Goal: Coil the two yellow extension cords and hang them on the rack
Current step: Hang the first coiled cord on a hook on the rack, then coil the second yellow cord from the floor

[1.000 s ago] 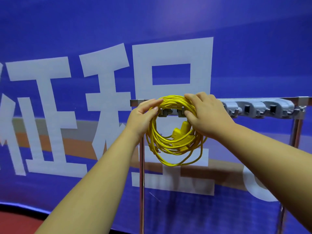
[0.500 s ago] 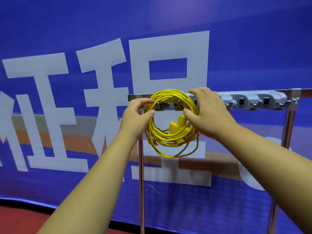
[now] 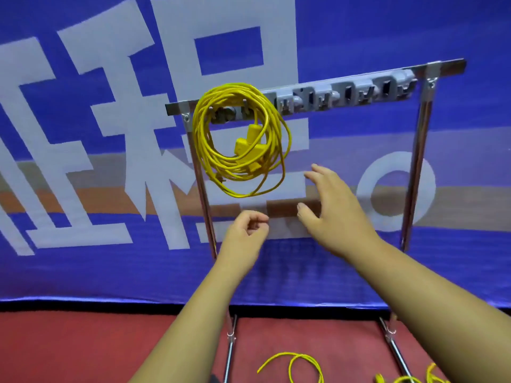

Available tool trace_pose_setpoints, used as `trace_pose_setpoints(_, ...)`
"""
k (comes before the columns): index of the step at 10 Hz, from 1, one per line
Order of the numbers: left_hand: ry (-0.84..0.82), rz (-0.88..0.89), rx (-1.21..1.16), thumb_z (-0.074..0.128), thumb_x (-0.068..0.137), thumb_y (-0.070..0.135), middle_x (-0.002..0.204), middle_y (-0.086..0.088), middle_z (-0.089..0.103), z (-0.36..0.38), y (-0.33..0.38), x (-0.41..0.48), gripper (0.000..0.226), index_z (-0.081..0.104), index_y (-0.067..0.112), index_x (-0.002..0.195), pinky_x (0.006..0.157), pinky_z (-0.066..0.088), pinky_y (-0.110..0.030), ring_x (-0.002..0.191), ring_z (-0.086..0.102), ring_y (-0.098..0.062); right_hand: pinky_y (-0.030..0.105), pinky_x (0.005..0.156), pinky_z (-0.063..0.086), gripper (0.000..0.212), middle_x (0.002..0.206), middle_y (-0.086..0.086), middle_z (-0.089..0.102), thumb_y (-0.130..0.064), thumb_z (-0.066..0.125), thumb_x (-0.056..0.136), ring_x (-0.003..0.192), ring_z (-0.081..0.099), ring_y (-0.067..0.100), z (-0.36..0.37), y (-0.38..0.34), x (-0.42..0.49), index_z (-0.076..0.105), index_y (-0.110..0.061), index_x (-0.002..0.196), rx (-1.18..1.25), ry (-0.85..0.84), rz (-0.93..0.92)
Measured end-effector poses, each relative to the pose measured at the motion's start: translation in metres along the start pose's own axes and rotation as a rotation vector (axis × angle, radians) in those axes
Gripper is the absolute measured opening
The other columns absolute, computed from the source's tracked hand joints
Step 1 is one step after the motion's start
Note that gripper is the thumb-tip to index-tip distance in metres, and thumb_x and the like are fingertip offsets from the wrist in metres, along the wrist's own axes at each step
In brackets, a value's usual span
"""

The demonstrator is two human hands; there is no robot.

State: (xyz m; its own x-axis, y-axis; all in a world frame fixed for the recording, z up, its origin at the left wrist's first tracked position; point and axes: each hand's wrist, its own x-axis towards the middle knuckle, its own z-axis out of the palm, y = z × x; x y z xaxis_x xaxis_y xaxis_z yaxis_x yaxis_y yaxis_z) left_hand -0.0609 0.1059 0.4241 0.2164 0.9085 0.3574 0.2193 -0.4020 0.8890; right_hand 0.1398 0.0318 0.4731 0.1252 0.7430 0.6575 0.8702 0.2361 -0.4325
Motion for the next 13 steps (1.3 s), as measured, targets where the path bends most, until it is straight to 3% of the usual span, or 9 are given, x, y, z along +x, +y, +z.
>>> trace_pose_setpoints(2, -0.399, -0.354, 0.174, 0.065, 0.087, 0.024, 0.077, 0.005, 0.070, 0.089, -0.101, -0.037, 0.014, 0.071, 0.028, 0.099, 0.065, 0.050, -0.032, 0.069, 0.064, -0.014, 0.048, 0.115, 0.043, 0.071, 0.160, 0.005, 0.045, -0.040, 0.061, 0.094, 0.144, 0.048, 0.030, 0.058, 0.103, -0.105, 0.042, -0.015, 0.158, -0.075, -0.294, 0.292)
trace_pose_setpoints(4, -0.714, -0.573, 0.393, 0.056, 0.094, 0.011, 0.080, -0.013, 0.063, 0.176, -0.212, -0.101, 0.020, 0.061, 0.018, 0.076, 0.055, 0.045, -0.029, 0.072, 0.060, -0.025, 0.044, 0.112, 0.045, 0.055, 0.138, 0.018, 0.058, -0.035, 0.066, 0.092, 0.132, 0.057, 0.038, 0.110, 0.214, -0.234, 0.060, -0.006, 0.138, -0.163, -0.666, 0.675)
trace_pose_setpoints(5, -0.858, -0.700, 0.559, 0.056, 0.099, 0.013, 0.092, -0.017, 0.070, 0.206, -0.264, -0.149, 0.019, 0.062, 0.016, 0.080, 0.070, 0.057, -0.035, 0.079, 0.065, -0.028, 0.042, 0.112, 0.045, 0.050, 0.139, 0.021, 0.057, -0.033, 0.063, 0.097, 0.133, 0.056, 0.039, 0.124, 0.254, -0.314, 0.059, -0.008, 0.140, -0.200, -0.850, 0.812)
trace_pose_setpoints(6, -1.004, -0.731, 0.664, 0.057, 0.100, 0.016, 0.138, -0.019, 0.064, 0.231, -0.310, -0.200, 0.031, 0.067, 0.006, 0.128, 0.096, 0.052, -0.034, 0.125, 0.064, -0.031, 0.038, 0.110, 0.047, 0.055, 0.147, 0.021, 0.054, -0.036, 0.065, 0.098, 0.136, 0.054, 0.039, 0.131, 0.290, -0.391, 0.055, -0.011, 0.146, -0.238, -1.047, 0.954)
trace_pose_setpoints(7, -1.163, -0.604, 0.829, 0.062, 0.095, 0.021, 0.158, -0.015, 0.044, 0.251, -0.354, -0.262, 0.067, 0.041, 0.029, 0.157, 0.113, 0.044, -0.033, 0.141, 0.050, -0.029, 0.037, 0.107, 0.047, 0.054, 0.148, 0.017, 0.056, -0.042, 0.063, 0.098, 0.134, 0.056, 0.037, 0.135, 0.302, -0.435, 0.057, -0.013, 0.144, -0.263, -1.149, 1.060)
trace_pose_setpoints(8, -1.327, -0.507, 0.991, 0.063, 0.091, 0.016, 0.167, -0.013, 0.017, 0.262, -0.364, -0.305, 0.076, 0.035, 0.042, 0.157, 0.115, 0.044, -0.043, 0.146, 0.041, -0.035, 0.034, 0.112, 0.041, 0.049, 0.155, 0.021, 0.051, -0.026, 0.049, 0.106, 0.144, 0.049, 0.036, 0.143, 0.303, -0.460, 0.046, -0.009, 0.152, -0.273, -1.233, 1.030)
trace_pose_setpoints(10, -1.278, -0.336, 1.163, 0.050, 0.101, 0.011, 0.161, -0.012, 0.021, 0.274, -0.372, -0.326, 0.049, 0.045, 0.026, 0.148, 0.105, 0.050, -0.051, 0.141, 0.037, -0.036, 0.043, 0.112, 0.046, 0.059, 0.151, 0.022, 0.043, -0.034, 0.055, 0.094, 0.137, 0.053, 0.042, 0.149, 0.315, -0.477, 0.047, -0.018, 0.150, -0.264, -1.239, 1.030)
trace_pose_setpoints(12, -1.320, -0.375, 1.102, 0.064, 0.094, 0.058, 0.146, -0.005, 0.039, 0.260, -0.388, -0.287, 0.042, 0.063, 0.035, 0.129, 0.110, 0.046, -0.050, 0.140, 0.038, -0.031, 0.051, 0.111, 0.047, 0.055, 0.155, 0.018, 0.039, -0.021, 0.060, 0.092, 0.135, 0.056, 0.044, 0.162, 0.345, -0.453, 0.051, -0.008, 0.144, -0.239, -0.947, 1.044)
trace_pose_setpoints(13, -1.161, -0.430, 1.133, 0.061, 0.096, 0.057, 0.135, -0.002, 0.048, 0.242, -0.399, -0.262, 0.037, 0.064, 0.034, 0.125, 0.104, 0.050, -0.051, 0.136, 0.044, -0.030, 0.046, 0.120, 0.038, 0.073, 0.174, 0.010, 0.023, -0.018, 0.057, 0.095, 0.150, 0.042, 0.038, 0.178, 0.357, -0.446, 0.032, -0.012, 0.163, -0.166, -0.889, 1.064)
